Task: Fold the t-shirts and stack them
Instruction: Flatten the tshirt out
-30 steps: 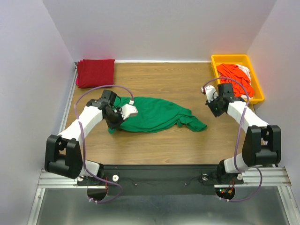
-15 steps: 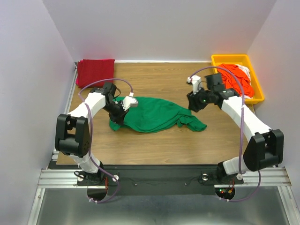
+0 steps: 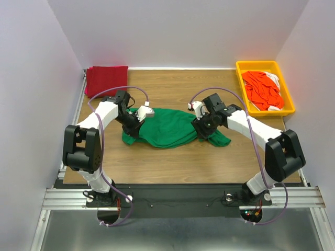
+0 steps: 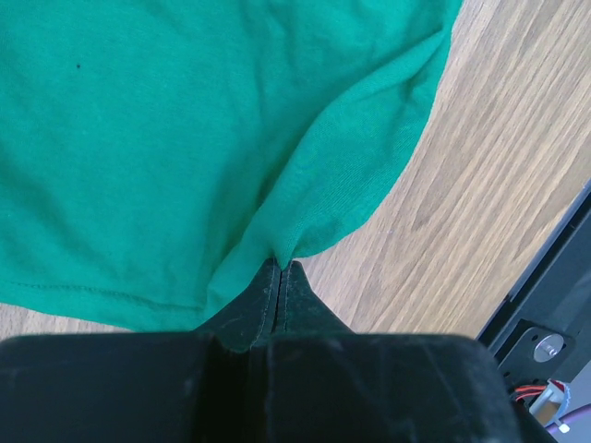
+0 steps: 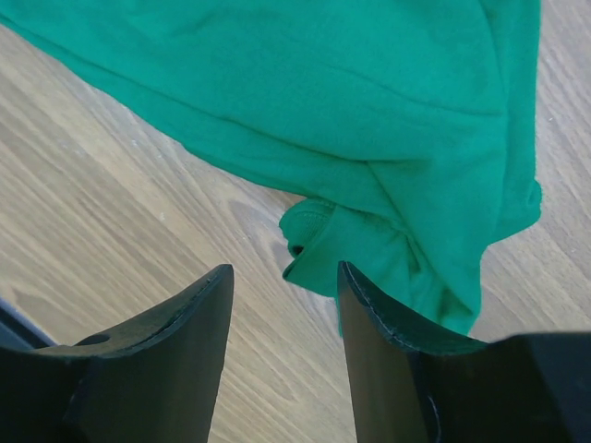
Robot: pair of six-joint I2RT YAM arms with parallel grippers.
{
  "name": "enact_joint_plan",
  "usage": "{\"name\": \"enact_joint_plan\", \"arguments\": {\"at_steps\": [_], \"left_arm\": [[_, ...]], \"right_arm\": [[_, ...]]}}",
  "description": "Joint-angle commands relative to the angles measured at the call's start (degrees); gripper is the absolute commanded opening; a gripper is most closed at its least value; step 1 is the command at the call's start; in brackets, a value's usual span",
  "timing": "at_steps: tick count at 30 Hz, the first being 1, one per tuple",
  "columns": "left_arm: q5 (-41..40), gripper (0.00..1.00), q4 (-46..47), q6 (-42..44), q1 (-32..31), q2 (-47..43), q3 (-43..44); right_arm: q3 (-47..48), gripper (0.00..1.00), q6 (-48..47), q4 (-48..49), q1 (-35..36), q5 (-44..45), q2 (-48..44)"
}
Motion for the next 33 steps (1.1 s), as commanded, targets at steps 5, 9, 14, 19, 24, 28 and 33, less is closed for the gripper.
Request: {"name": "enact_joint_plan", "arguments": {"at_steps": [5,9,14,19,24,28,33], "left_arm": [[1.74,0.00,-1.41,0.17,0.63,0.18,1.53],[1.74,0.00,-1.41,0.26,1.16,0.27,1.45],[1.91,0.00,-1.67,0.61,1.77,-0.08,1.36],[1.74,0.00,-2.11,1.05,2.47,-1.05,1.36],[1.74,0.00,-2.73,0.88,3.44,-2.27,2.58],[0.95,0.00,-3.08,-0.26,3.88,-4.12,5.13],[-1.33,0.00,-2.55,-3.77,4.93,-7.90,10.57]], "right_arm": [[-0.86,0.47,1.46,1.88,1.78,6.86,2.32],[-1.65,0.34,1.11,2.05,1.78,10.20,2.68],[-1.65,0.15,1.19,2.23,1.78,12.58,0.05],[-1.74,0.01,0.58,2.14,1.70,14.51,-4.86],[-0.95,0.01,-0.91,1.36,0.30,15.75,-9.53],[1.07,0.01,-4.68,1.00,-5.66,15.31,-13.13],[6.78,0.00,-10.31,1.00,-13.84,15.31,-15.87]]}}
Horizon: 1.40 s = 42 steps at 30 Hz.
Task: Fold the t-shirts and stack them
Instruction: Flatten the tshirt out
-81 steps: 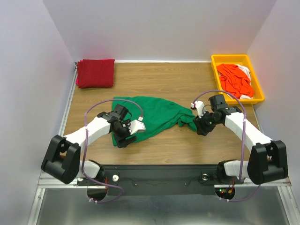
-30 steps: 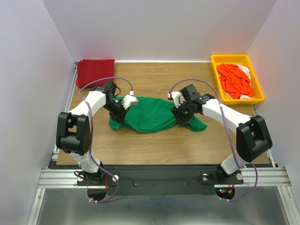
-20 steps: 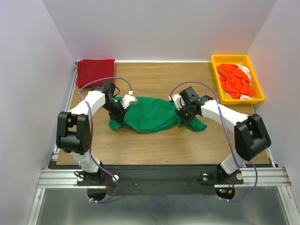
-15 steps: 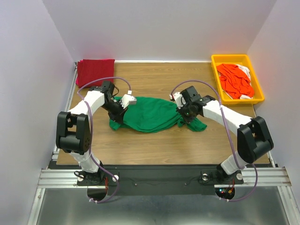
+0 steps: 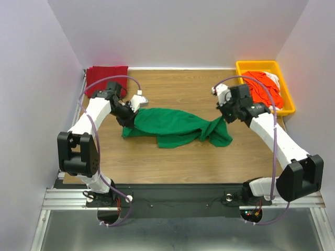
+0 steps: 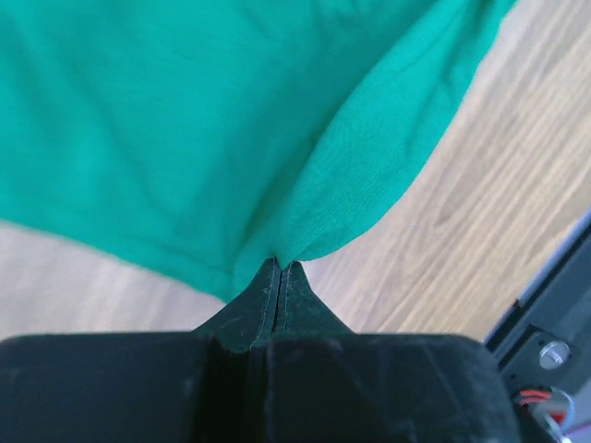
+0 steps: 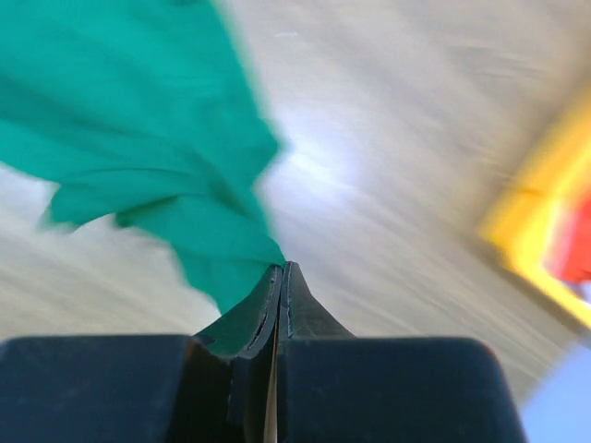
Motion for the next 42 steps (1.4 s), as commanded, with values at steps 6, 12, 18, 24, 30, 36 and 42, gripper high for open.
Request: {"name": "enact_joint_plan", "arguments": {"at_steps": [6,12,18,24,30,36,42], "left_arm": [[-2.87,0.00,-0.52,-5.52,2.82,-7.45,12.40],[-4.37,0.00,-1.39,-5.79,5.28,-7.10,16.80],[-4.28,0.00,-1.75,-6.93,5.99,-7.97,19.44],[-4.28,0.00,-1.92,-8.16,6.16,-9.56,22.60],[-5.60,0.00,1.24,-11.85,6.25,-11.84,25.94],[-8.32,0.00,4.05,-15.72,6.25,-12.81,31.83],[-10.08,0.00,6.25,-17.04,6.25,-14.83,34.56]], "right_arm": [[13.26,0.01,-8.80,1.35,-12.82,-0.94,-4.57],[18.09,0.01,-10.21,1.53,-17.57,-2.61,-4.84],[20.91,0.01,-9.86,1.88,-18.37,-2.79,-5.19],[26.70,0.01,-7.84,2.58,-18.45,-2.53,-5.36],[31.72,0.01,-6.87,4.24,-18.45,-0.68,-5.28],[35.50,0.01,-7.23,6.97,-18.45,1.34,-4.75],[40.59,0.01,-7.14,9.78,-18.54,3.71,-3.96]]}}
